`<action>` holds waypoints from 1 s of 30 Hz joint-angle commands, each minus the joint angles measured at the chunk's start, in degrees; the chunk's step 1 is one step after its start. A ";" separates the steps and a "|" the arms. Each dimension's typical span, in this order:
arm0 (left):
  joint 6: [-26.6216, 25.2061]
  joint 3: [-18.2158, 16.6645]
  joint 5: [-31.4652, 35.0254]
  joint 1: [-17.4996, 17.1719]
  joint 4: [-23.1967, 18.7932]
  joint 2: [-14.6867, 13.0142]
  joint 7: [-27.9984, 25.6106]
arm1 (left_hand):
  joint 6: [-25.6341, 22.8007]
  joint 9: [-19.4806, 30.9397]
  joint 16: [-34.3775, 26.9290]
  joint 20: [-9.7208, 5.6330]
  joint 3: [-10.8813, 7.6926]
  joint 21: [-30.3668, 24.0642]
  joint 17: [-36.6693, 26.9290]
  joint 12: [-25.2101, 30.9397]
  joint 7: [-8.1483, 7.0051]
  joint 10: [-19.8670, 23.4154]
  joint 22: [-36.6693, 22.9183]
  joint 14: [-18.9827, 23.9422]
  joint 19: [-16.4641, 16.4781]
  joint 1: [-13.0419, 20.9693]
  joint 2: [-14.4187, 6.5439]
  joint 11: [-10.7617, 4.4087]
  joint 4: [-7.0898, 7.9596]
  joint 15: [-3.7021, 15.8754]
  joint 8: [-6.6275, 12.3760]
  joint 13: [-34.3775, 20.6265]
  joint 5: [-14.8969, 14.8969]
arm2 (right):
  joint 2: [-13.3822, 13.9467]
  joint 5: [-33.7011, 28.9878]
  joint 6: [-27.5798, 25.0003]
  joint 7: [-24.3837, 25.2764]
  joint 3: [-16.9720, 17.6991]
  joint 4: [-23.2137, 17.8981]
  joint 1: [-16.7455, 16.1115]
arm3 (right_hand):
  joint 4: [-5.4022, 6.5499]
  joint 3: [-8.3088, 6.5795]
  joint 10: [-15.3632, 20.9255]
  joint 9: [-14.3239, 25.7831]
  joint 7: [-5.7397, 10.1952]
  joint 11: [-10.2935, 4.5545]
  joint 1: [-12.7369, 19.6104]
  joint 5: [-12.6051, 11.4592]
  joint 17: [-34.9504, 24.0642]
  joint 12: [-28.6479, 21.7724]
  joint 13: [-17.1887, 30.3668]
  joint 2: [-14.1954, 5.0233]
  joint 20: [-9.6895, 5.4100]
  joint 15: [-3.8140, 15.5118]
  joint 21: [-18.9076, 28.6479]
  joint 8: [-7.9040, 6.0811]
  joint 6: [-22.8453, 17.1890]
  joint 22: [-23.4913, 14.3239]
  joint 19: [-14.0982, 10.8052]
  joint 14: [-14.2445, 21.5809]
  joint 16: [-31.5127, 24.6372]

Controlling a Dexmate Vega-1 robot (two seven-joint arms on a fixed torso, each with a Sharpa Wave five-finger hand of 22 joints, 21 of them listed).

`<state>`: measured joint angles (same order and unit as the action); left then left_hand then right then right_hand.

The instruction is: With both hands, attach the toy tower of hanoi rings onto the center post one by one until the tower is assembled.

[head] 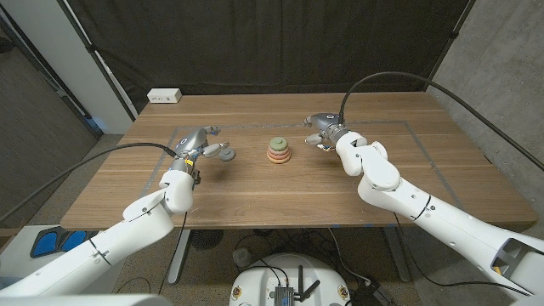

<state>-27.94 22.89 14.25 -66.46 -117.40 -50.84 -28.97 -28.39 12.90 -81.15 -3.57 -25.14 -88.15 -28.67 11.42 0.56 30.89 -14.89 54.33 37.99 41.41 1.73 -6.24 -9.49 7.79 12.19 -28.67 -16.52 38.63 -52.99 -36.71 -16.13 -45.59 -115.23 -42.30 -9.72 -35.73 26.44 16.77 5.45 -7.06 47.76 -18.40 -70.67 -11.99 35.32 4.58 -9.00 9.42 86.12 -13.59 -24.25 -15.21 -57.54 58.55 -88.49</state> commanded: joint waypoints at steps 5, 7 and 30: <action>0.96 0.89 1.79 0.76 0.06 0.30 0.11 | 0.33 0.14 0.11 -8.26 -0.38 0.19 -0.08 -0.11 -0.17 -0.14 -0.04 -0.40 -0.38 -0.46 0.02 -0.03 0.11 4.74 -0.26 -0.06 0.16 | 2.32 3.00 -3.18 10.11 3.20 -1.61 -6.07 | 0.01 -0.60 1.22 0.44 0.87 -0.14 1.02 0.13 -0.11 -0.62 0.33 -0.18 -3.49 2.90 0.32 -0.65 -0.30 -0.15 0.55 -0.40 -0.16; 0.52 1.70 2.65 1.09 -0.01 0.65 0.09 | 0.29 0.14 0.11 -8.27 -0.39 0.19 -0.08 -0.07 -0.15 -0.07 -0.03 -0.41 -0.38 -0.46 0.00 -0.13 0.11 4.74 -0.24 -0.04 0.16 | 2.85 3.72 -3.36 11.06 3.78 -1.83 -6.75 | -0.03 -0.63 1.25 0.47 0.92 -0.25 1.13 0.13 -0.12 -0.63 0.35 -0.20 -3.49 2.90 0.29 -0.66 -0.29 -0.09 0.64 -0.43 -0.20; -0.54 4.65 4.39 4.12 2.22 3.72 0.73 | -0.12 0.20 0.07 -8.26 -0.50 0.04 -0.17 -0.10 -0.58 -0.13 -0.03 -0.65 -0.49 -0.56 -0.01 -0.37 0.08 4.74 0.04 0.34 0.19 | 6.74 10.48 -1.76 23.92 7.21 -0.74 -12.00 | -0.31 -1.22 2.75 0.85 -0.14 -0.75 3.36 0.01 -0.08 -0.86 0.35 -1.11 -3.45 2.86 0.65 -0.92 -0.70 0.22 1.36 -1.09 -0.47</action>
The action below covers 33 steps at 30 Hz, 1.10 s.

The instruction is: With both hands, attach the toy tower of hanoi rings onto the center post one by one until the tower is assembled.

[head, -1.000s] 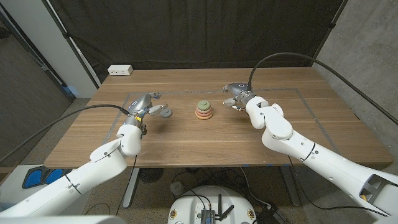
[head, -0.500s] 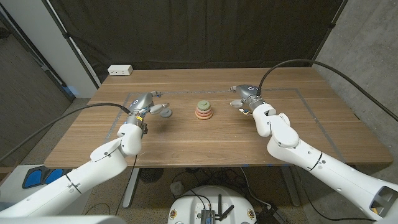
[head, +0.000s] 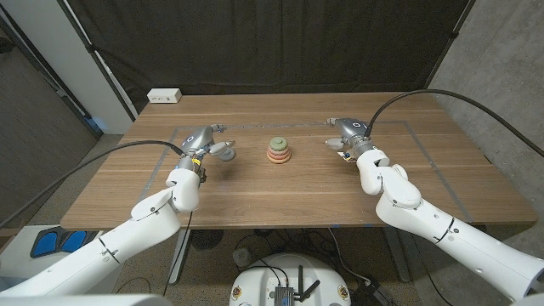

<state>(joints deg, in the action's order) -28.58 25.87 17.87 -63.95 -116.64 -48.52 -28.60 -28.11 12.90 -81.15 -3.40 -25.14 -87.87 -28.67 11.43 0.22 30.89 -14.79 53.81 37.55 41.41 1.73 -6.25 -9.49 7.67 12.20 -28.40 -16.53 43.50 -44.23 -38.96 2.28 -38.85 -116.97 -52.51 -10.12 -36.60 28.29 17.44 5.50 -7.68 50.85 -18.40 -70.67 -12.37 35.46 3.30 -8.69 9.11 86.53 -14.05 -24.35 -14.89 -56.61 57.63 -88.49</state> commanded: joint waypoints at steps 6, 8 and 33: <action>-0.70 1.91 0.94 2.30 1.18 0.24 2.32 | 0.35 0.18 0.03 -8.42 -0.53 -0.13 -0.23 -0.20 -0.28 -0.54 0.09 -0.17 -0.02 -0.59 -0.01 -0.27 0.07 4.85 -0.22 0.10 0.20 | 1.15 4.30 1.55 8.35 1.17 2.68 -2.32 | 0.19 -0.26 1.30 0.18 -0.06 -0.44 0.45 0.08 -0.05 -0.60 0.34 0.11 -3.75 3.16 0.42 -0.62 -1.10 -0.07 0.57 -0.33 -0.46; -0.59 1.75 0.63 2.43 1.33 0.04 2.74 | 0.45 0.17 0.03 -8.44 -0.55 -0.17 -0.24 -0.32 -0.25 -0.90 0.05 -0.19 -0.04 -0.59 0.01 -0.27 0.06 4.84 -0.26 0.14 0.20 | 1.24 4.12 0.90 8.16 0.79 2.78 -2.01 | 0.24 -0.23 1.56 0.17 -0.09 -0.56 0.49 0.10 -0.04 -0.69 0.39 0.06 -3.74 3.16 0.50 -0.72 -1.40 -0.08 0.58 -0.36 -0.45; -10.37 5.73 6.09 8.17 -4.45 -6.98 15.73 | 1.35 0.60 0.04 -8.34 -0.73 -0.07 -0.23 -0.44 -0.32 -2.25 0.12 -1.15 -1.40 0.09 0.58 0.05 -0.33 4.85 -0.06 0.22 0.17 | 2.23 6.65 -0.03 9.56 -0.41 3.12 -1.41 | 0.73 0.42 4.30 0.00 -0.38 -1.48 0.25 0.34 0.06 -1.01 0.16 -0.51 -3.69 3.14 1.13 -1.39 -3.89 0.30 0.85 -0.64 -0.33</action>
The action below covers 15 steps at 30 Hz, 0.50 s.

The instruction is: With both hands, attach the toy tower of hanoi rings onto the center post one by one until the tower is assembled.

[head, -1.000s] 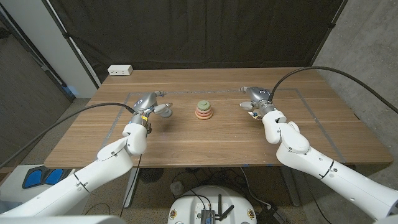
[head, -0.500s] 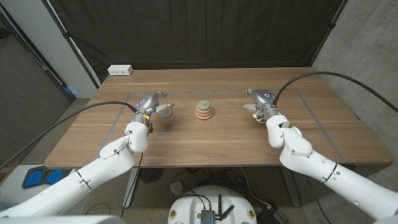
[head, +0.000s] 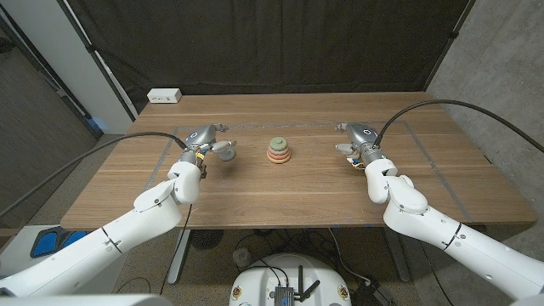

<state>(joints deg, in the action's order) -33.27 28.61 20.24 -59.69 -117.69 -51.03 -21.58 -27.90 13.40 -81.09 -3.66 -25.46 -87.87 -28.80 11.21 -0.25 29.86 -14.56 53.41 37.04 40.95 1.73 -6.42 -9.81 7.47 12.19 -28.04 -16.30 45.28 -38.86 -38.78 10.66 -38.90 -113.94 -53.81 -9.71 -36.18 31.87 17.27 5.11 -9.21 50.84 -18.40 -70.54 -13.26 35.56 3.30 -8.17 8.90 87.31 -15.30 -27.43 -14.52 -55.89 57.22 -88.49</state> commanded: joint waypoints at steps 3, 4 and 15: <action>-5.94 3.54 4.33 5.04 -3.77 -5.66 11.15 | 1.87 -0.01 0.18 -7.73 -0.47 0.09 0.07 -0.51 0.19 -2.31 0.14 -1.24 -1.39 0.87 0.64 0.19 -0.05 5.04 -0.35 0.02 -0.08 | 0.56 1.54 -0.31 1.65 -0.29 -0.04 -0.39 | 0.36 0.05 0.64 0.14 0.04 0.09 0.20 0.35 -0.07 -0.01 0.00 -0.56 -4.19 3.34 0.25 -0.13 -0.84 0.09 0.28 -0.24 -0.31; -5.82 3.53 4.18 5.37 -3.82 -6.02 12.02 | 1.86 -0.03 0.24 -7.71 -0.46 0.09 0.14 -0.51 0.17 -2.37 0.17 -1.34 -1.37 0.92 0.69 0.12 -0.08 5.04 -0.35 0.04 -0.08 | 0.66 1.72 -0.35 1.47 -0.29 -0.18 -0.40 | 0.37 0.07 0.63 0.13 0.04 0.17 0.18 0.35 -0.07 0.01 -0.01 -0.57 -4.19 3.34 0.26 -0.12 -0.85 0.10 0.29 -0.24 -0.31; -5.41 5.87 7.42 9.64 -4.96 -10.40 22.18 | 1.00 -0.09 0.26 -7.77 -0.66 0.06 0.40 0.14 -0.33 -1.34 0.69 -1.78 -1.30 2.12 0.75 -0.49 -0.31 5.04 0.11 0.13 -0.17 | 0.55 2.30 -0.73 1.95 -0.65 -0.54 -0.42 | 0.58 0.34 1.29 0.00 0.33 0.10 -0.29 0.35 -0.04 0.17 -0.32 -0.86 -4.18 3.33 0.46 -0.23 -1.64 0.29 0.32 -0.40 -0.18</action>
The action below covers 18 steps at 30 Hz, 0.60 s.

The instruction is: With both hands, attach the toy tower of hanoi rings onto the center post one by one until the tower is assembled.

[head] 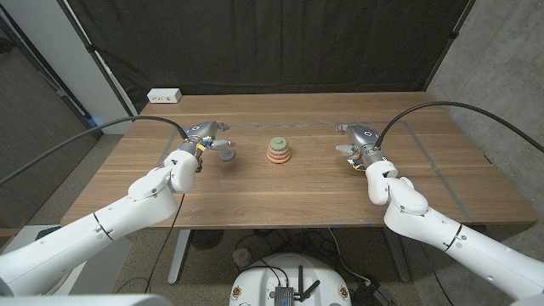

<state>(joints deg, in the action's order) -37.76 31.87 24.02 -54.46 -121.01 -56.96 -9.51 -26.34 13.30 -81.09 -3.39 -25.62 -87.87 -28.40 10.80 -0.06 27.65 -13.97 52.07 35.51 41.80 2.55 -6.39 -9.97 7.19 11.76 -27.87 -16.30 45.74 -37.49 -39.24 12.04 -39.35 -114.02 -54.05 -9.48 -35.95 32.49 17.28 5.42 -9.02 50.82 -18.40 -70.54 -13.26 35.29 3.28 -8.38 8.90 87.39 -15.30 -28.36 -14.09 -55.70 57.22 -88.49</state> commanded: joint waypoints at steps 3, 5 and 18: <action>0.15 2.66 4.05 5.35 -1.42 -5.34 12.47 | -1.07 0.04 -0.01 -8.15 -0.52 -0.18 -0.04 0.78 -0.65 1.29 0.05 -0.19 0.49 1.63 -0.11 -0.57 -0.11 5.34 0.80 -0.11 -0.18 | 0.07 0.89 -0.54 0.48 -0.44 -0.46 -0.03 | 0.37 0.15 0.78 -0.03 0.07 -0.04 -0.35 0.35 -0.03 0.20 -0.12 -0.90 -3.97 3.33 0.42 -0.28 -0.95 -0.12 0.13 -0.42 -0.17; 0.72 2.41 4.04 5.72 -1.19 -5.74 13.63 | -1.07 0.05 0.04 -8.11 -0.50 -0.22 0.09 0.82 -0.61 1.36 0.09 -0.24 0.54 1.73 -0.11 -0.56 -0.08 5.34 0.82 -0.14 -0.18 | 0.06 0.93 -0.42 0.69 -0.51 -0.40 0.00 | 0.37 0.20 0.85 -0.06 0.15 0.09 -0.42 0.35 -0.03 0.25 -0.18 -0.95 -3.97 3.34 0.39 -0.26 -1.00 -0.02 0.21 -0.43 -0.16; 2.05 0.88 3.25 7.64 -0.53 -6.65 20.32 | -3.56 0.88 -0.89 -8.46 -0.09 -1.08 0.38 1.85 0.11 4.45 -0.53 0.53 1.13 2.73 0.00 1.20 0.18 5.36 2.44 -0.81 -0.05 | 0.20 0.70 -0.70 1.03 -0.92 -0.70 0.18 | 0.34 0.38 0.89 -0.20 0.17 0.09 -0.68 0.30 -0.06 0.60 -0.48 -1.18 -3.98 3.34 0.67 -0.14 -1.28 0.03 0.07 -0.51 -0.17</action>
<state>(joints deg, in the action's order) -36.63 33.72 27.81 -48.91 -121.95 -62.47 4.54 -29.27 13.71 -81.55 -3.48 -25.68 -88.57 -27.87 12.35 -0.07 31.65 -14.05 51.89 36.07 43.71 2.50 -5.73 -10.04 6.98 13.76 -28.31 -16.30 45.81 -36.76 -39.73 12.80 -39.91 -114.48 -54.05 -9.24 -35.71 32.98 17.01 5.62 -8.90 50.08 -18.40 -70.55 -12.81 34.76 2.54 -8.39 8.70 87.62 -15.30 -29.18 -13.83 -55.70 57.02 -88.49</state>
